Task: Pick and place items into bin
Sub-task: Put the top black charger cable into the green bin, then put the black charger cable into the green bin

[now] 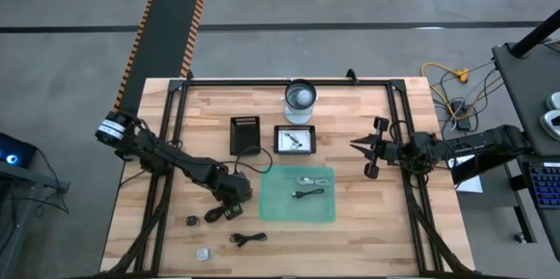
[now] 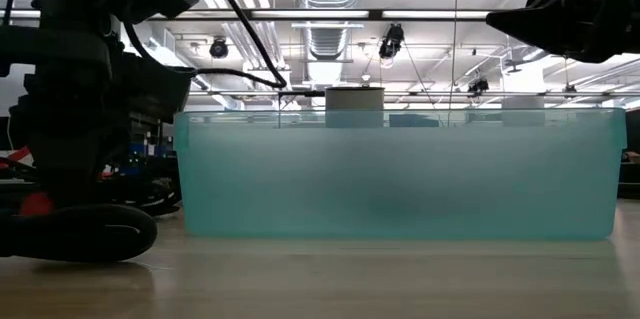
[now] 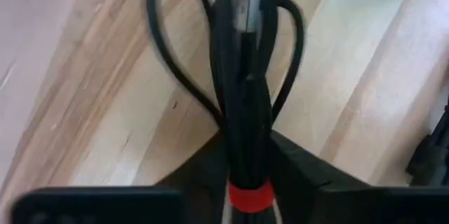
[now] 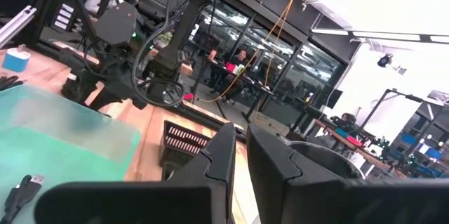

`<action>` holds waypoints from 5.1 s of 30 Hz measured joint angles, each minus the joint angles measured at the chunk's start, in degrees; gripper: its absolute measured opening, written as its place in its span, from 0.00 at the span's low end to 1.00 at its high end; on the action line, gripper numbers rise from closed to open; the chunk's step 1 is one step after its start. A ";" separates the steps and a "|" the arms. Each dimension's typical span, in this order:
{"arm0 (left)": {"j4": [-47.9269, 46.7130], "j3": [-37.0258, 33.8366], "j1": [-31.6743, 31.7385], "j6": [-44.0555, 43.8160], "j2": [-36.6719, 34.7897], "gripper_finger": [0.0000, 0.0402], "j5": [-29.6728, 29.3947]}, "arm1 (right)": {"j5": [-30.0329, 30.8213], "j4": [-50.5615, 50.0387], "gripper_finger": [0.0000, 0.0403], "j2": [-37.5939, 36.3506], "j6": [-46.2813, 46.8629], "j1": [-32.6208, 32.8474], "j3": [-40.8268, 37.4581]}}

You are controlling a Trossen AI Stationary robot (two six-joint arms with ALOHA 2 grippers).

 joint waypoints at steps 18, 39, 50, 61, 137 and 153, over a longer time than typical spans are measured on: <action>-15.63 8.65 0.24 4.20 -11.07 0.06 -5.45 | -0.11 -1.53 0.07 0.00 -0.49 0.00 0.02; 22.45 16.65 6.00 58.23 -0.47 0.06 -17.48 | -0.07 -1.57 0.07 0.07 -1.25 -0.02 0.02; 22.00 20.08 10.95 54.03 6.27 0.14 -13.13 | -0.07 -2.01 0.07 0.04 -1.27 0.00 0.02; 20.93 21.13 11.59 50.92 5.11 0.50 -13.06 | -0.04 -3.32 0.07 0.04 -1.62 0.00 0.02; -0.18 24.20 -9.64 -11.20 19.66 0.06 9.04 | -0.11 -2.13 0.07 0.04 7.54 0.00 0.02; -0.67 26.77 -6.89 -11.36 11.56 0.06 8.44 | -0.11 1.26 0.07 0.04 6.24 -0.04 0.02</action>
